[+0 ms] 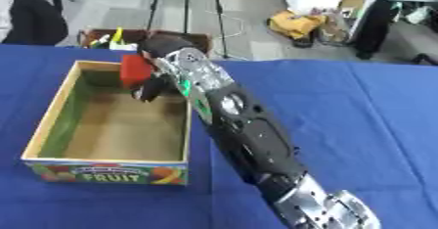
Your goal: Pick up objects on the table and place them in the box.
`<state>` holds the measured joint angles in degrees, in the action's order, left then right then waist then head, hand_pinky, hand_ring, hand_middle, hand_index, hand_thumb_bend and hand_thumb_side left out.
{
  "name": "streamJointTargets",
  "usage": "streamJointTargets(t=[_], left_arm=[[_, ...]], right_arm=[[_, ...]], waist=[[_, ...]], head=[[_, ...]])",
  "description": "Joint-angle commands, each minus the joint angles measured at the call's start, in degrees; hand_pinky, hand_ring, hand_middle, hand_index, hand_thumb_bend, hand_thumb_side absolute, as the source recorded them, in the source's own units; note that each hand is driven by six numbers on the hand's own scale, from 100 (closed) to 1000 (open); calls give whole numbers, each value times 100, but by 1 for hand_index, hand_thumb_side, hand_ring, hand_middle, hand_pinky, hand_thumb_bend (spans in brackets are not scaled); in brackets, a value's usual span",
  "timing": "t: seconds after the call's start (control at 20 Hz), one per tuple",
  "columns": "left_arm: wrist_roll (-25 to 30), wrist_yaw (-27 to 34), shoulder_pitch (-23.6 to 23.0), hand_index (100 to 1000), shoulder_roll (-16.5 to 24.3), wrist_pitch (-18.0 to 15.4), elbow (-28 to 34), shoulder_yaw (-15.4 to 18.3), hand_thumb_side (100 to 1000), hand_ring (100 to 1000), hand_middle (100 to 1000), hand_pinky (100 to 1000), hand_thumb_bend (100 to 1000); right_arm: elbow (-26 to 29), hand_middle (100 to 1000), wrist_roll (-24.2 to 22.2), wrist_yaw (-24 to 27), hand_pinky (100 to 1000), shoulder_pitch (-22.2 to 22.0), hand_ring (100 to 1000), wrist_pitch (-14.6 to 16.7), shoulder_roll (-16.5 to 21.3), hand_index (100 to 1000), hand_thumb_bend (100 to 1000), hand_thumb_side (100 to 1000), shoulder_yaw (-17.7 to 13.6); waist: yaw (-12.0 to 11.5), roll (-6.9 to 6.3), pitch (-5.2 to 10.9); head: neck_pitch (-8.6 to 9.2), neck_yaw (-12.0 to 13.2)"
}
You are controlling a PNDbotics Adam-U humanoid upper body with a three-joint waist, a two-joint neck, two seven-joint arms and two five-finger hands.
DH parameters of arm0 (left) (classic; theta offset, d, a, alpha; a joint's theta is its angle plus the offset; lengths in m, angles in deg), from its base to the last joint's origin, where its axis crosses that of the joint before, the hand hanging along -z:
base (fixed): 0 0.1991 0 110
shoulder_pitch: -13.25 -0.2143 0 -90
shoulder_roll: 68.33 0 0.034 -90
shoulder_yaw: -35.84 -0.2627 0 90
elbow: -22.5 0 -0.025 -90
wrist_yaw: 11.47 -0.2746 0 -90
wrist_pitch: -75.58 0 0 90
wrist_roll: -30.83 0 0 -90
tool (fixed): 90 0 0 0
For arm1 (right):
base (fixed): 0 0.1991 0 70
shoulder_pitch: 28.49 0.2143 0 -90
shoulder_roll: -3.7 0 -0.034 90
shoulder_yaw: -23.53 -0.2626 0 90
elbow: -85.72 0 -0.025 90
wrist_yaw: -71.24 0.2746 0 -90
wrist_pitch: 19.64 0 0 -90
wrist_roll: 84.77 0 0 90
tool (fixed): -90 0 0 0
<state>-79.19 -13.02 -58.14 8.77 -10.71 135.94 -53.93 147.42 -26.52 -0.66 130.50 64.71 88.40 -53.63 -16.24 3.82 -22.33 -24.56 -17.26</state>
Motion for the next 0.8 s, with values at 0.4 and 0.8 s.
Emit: streamJointTargets(t=[0.4, 0.8], left_arm=[[25, 25, 68, 528, 60, -5, 115, -4, 888, 661, 566, 369, 100], [28, 27, 97, 528, 51, -8, 115, -1, 887, 661, 566, 369, 100]], right_arm=[[-317, 429, -177, -514, 452, -4, 673, 274, -215, 318, 100, 394, -52], [-400, 455, -392, -537, 460, -43, 689, 510, -327, 353, 100, 392, 52]], waist=[[-27, -18, 111], [-55, 16, 90]], head=[[137, -46], [125, -80]])
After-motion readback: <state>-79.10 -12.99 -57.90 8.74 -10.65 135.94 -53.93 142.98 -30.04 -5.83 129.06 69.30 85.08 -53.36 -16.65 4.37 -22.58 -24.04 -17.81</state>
